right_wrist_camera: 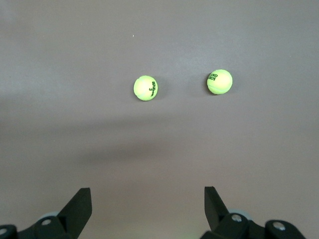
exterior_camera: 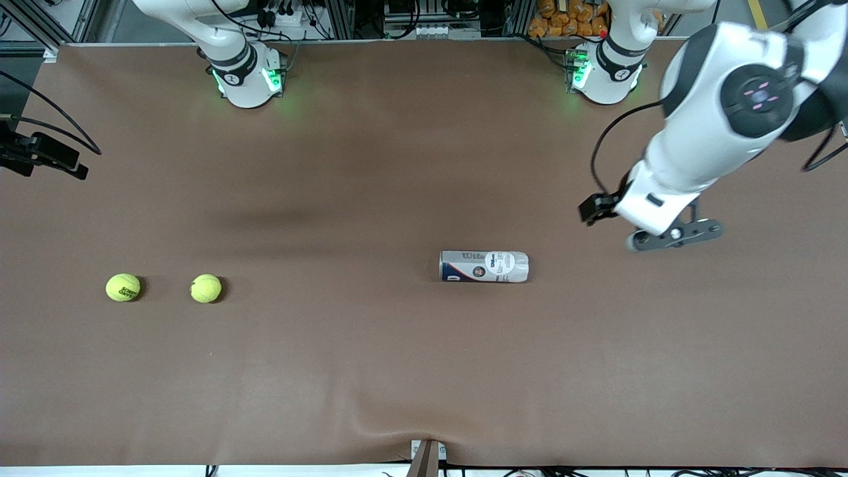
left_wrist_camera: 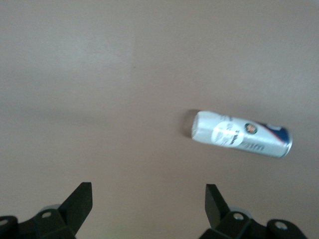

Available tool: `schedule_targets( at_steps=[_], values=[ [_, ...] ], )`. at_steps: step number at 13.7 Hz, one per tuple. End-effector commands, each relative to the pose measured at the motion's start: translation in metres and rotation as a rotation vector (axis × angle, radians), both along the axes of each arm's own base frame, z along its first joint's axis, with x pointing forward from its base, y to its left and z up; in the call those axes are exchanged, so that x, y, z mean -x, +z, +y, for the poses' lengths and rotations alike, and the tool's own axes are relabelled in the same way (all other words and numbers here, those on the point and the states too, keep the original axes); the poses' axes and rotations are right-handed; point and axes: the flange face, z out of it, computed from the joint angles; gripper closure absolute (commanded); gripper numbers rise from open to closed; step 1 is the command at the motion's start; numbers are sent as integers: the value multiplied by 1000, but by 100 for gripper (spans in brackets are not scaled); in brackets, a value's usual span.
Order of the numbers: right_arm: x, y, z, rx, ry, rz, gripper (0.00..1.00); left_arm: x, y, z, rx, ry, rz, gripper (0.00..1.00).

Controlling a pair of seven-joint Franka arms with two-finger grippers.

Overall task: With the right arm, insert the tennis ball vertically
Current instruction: 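Reach the left gripper to the tube while the right gripper approaches a ball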

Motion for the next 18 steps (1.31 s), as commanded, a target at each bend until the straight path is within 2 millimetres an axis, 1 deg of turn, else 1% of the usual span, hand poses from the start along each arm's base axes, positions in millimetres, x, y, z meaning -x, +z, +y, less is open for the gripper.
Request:
schedule_targets(
  at_steps=[1,2,3,4,7,9,11,13,14,15,16,18],
  values=[
    [-3,-6,0,-9,7,-13,0,-5,-4,-25,-4,31,-18,0],
    [-8,-12,0,-6,6,-14,0,-3,-8,-33,-25,2,-22,0],
    [-13,-19,1,-3,6,-13,0,-4,-19,-38,-44,-28,-14,0],
    [-22,-28,2,2,6,-14,0,-6,-28,-48,-36,-81,-11,0],
    [-47,-54,4,20,6,-40,0,-12,-55,-90,-10,-269,-25,0],
    [-63,-76,4,31,3,-47,0,-11,-75,-120,11,-462,-47,0],
    [-77,-106,-1,42,-2,-35,0,-14,-93,-138,33,-626,-78,0],
    [-93,-147,0,53,-1,-4,0,-16,-119,-156,49,-783,-103,0],
    [-99,-166,1,59,1,8,0,-14,-134,-168,54,-875,-110,0],
    [-103,-181,3,61,5,25,0,-15,-144,-181,61,-962,-121,0],
    [-107,-198,5,47,-2,41,0,-15,-154,-191,64,-1043,-115,0],
    [-117,-236,9,-1,-29,52,0,-6,-175,-207,64,-1221,-92,0]
  ],
)
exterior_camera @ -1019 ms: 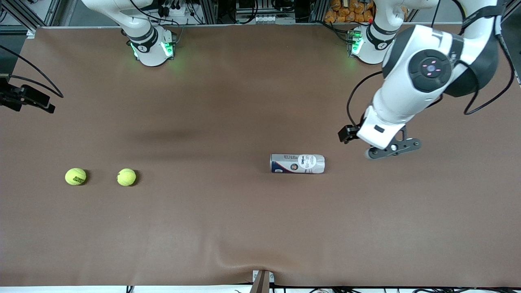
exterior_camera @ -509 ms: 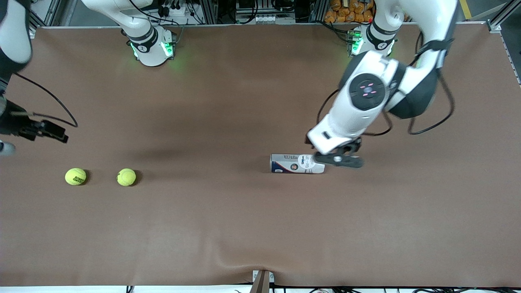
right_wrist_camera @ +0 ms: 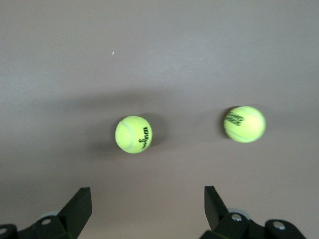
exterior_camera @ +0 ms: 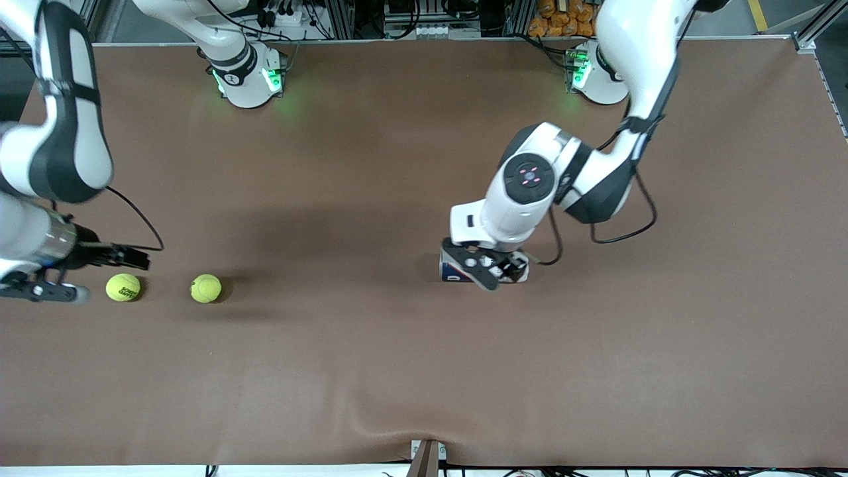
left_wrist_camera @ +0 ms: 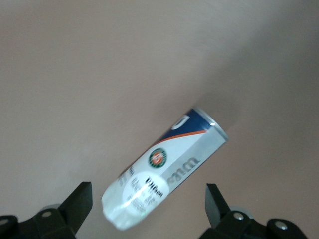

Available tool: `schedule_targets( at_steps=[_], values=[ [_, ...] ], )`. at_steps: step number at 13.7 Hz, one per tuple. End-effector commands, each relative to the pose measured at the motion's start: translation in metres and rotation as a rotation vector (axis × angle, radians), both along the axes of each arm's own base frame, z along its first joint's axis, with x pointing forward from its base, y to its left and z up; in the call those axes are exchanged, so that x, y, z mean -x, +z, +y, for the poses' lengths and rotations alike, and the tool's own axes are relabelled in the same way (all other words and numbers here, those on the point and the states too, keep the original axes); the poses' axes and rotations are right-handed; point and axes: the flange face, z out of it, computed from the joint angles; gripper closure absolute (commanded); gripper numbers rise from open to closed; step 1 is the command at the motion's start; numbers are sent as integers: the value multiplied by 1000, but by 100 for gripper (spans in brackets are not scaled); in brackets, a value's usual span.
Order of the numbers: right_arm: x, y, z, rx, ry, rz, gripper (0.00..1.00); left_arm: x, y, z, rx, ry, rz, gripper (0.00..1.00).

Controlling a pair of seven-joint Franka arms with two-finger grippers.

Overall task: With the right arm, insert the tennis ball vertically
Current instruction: 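Reach the left gripper to the tube while the right gripper approaches a ball, then grasp the tube with the left gripper while the right gripper grasps a ball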

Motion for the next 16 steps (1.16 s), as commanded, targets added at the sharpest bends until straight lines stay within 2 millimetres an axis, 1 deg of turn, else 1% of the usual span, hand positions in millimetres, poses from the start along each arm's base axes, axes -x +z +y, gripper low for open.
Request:
schedule_targets(
  at_steps=[1,2,3,5,7,9,10,11,12,13,16],
  values=[
    [-10,-36,0,-40,-21,14,0,4,-26,-26,-27,-228,-7,0],
    [-11,-47,0,-39,-20,31,0,13,-41,-37,-48,-285,-2,0],
    [-12,-59,1,-36,-19,46,0,25,-52,-54,-88,-346,-23,0],
    [-14,-86,7,-30,-13,64,0,40,-72,-71,-193,-456,-66,0],
    [-10,-108,7,-56,-39,60,0,41,-89,-70,-266,-559,-82,0],
    [-1,-134,7,-51,-48,43,0,42,-109,-67,-288,-631,-55,0],
    [1,-145,11,-46,-42,37,0,45,-117,-69,-293,-654,-45,0],
    [3,-152,14,-43,-38,39,0,51,-121,-75,-304,-676,-47,0],
    [3,-164,15,-38,-37,48,0,50,-123,-71,-328,-700,-53,0],
    [4,-170,16,-37,-36,54,0,51,-125,-69,-344,-712,-46,0],
    [4,-176,18,-36,-34,60,0,52,-133,-67,-350,-720,-31,0]
  ],
)
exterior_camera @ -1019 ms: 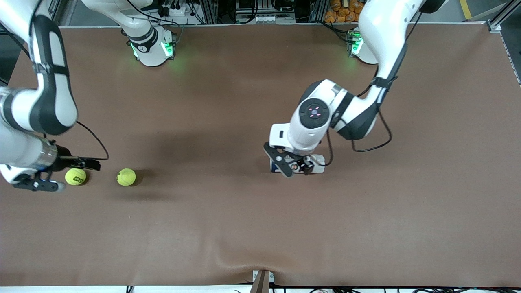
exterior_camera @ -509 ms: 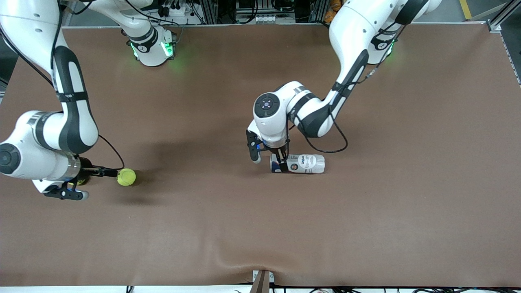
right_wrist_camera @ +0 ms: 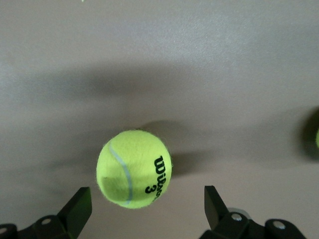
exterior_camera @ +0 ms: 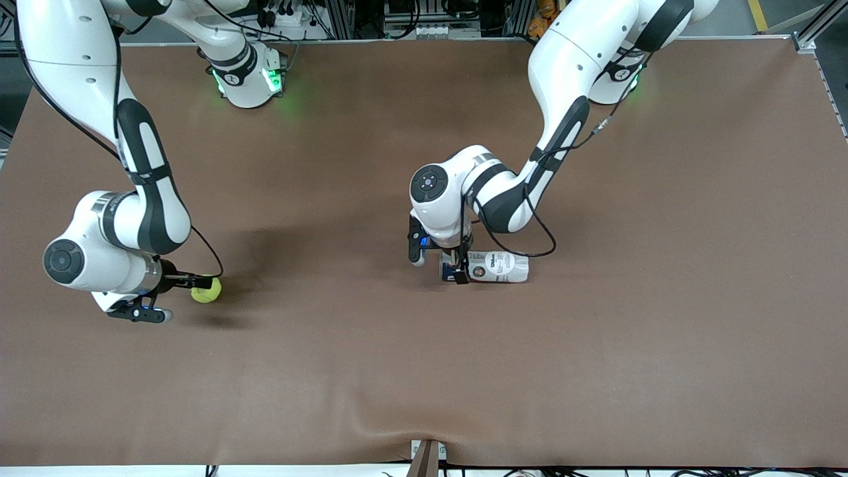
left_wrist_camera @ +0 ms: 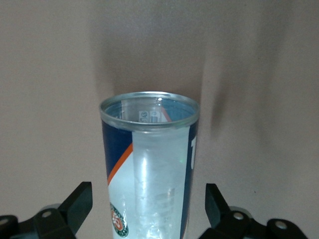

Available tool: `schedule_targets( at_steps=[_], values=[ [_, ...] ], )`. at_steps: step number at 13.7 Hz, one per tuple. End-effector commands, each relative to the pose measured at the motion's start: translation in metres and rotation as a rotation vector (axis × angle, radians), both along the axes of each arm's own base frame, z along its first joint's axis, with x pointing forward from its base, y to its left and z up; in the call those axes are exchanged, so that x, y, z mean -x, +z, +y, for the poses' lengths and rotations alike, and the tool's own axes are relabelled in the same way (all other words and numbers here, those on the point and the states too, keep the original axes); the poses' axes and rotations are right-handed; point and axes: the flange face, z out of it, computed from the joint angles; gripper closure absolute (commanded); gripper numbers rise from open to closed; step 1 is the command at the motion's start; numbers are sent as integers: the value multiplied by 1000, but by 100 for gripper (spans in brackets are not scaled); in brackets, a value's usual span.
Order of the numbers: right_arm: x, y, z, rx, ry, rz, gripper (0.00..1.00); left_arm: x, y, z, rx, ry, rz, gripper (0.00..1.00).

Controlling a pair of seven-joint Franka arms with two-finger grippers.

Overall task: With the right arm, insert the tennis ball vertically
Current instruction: 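Grasp the tube with the left gripper while the right gripper grasps a ball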

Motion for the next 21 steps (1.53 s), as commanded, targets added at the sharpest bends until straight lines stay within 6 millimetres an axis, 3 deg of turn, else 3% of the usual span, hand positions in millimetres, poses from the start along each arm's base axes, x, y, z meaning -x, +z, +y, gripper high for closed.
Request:
schedule_targets(
  at_steps=[1,5,11,12,14,16,17,19,21],
  values=[
    [0,-6,3,-12,-3,-14,0,-1,-2,0,-26,-45,0,0],
    [-2,-22,18,-2,18,-22,0,-1,-7,1,-36,-79,16,0],
    [0,-30,15,0,15,-11,0,-7,-17,18,-96,-42,45,0],
    [0,-30,14,0,14,-10,11,-7,-25,20,-101,-33,54,0],
    [0,-30,12,0,11,-10,58,-12,-28,27,-109,-18,51,0],
    [0,-28,14,-1,14,-10,91,-13,-35,30,-114,-8,58,0],
    [0,-26,13,-2,12,-8,99,-15,-40,34,-121,3,57,0],
    [-1,-17,19,-4,28,-6,100,-16,-42,35,-122,20,53,0],
    [-3,14,21,-13,37,-9,100,-17,-45,37,-126,21,54,0]
  ],
)
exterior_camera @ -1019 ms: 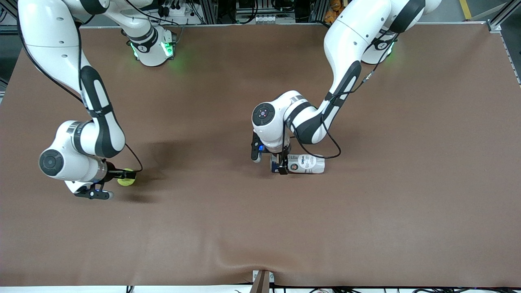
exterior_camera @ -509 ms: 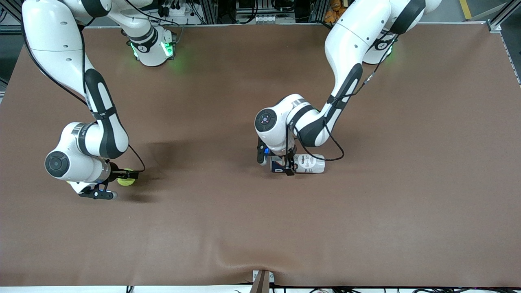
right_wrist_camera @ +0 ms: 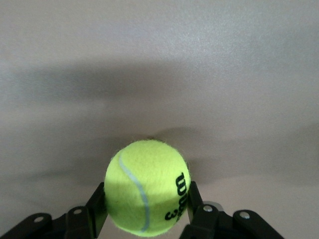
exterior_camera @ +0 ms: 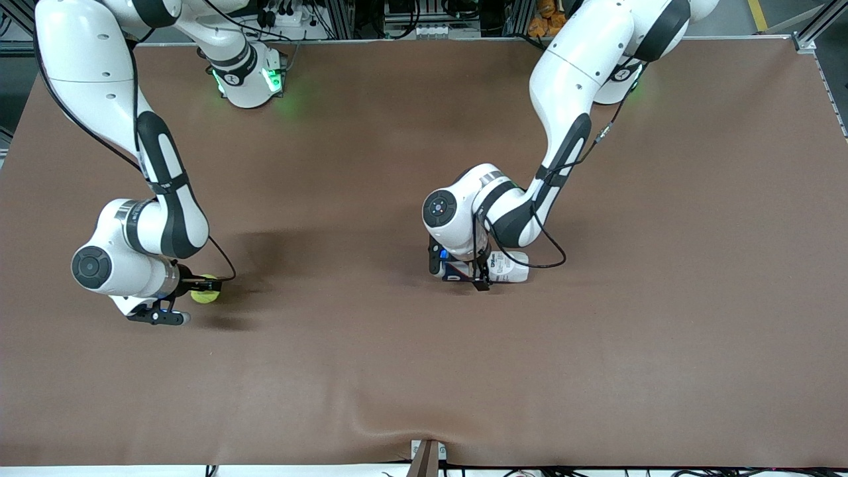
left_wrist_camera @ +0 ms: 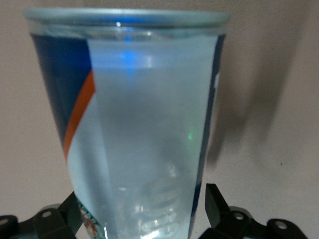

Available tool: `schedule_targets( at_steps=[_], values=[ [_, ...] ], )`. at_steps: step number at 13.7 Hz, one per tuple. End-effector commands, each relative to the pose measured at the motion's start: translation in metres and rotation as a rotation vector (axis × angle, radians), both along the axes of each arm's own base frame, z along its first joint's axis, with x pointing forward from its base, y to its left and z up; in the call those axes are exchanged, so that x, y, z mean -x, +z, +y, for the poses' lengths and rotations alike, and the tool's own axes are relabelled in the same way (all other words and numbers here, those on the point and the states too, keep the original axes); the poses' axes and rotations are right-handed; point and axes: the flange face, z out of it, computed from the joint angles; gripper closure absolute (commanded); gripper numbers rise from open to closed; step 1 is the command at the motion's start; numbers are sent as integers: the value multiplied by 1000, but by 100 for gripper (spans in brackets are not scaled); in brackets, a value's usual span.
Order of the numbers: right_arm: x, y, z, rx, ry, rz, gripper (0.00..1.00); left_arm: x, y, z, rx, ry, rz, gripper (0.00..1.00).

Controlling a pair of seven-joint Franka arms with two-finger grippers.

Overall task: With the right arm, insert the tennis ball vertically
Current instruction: 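Grasp the tube with the left gripper while the right gripper grasps a ball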

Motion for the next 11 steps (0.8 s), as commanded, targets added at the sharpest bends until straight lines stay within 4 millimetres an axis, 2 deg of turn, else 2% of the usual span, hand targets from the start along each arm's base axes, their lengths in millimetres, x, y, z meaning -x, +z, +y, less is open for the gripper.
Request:
schedule_targets(
  at_steps=[1,2,4,6,10,11],
  values=[
    [-1,55,2,-34,18,-5,100,-3,-1,-1,-9,10,-8,0],
    [-1,77,-2,-45,34,-7,100,-4,-1,0,-9,12,-8,7],
    [2,124,-15,-63,29,-28,100,-6,-1,1,-8,13,-8,15],
    [5,168,-32,-71,10,-39,100,-8,-6,4,-12,17,-11,16],
    [5,268,-35,-78,23,-28,100,-10,-6,8,-18,19,-15,22],
    [5,287,-37,-77,20,-24,100,-11,-3,7,-15,20,-19,23]
  ],
)
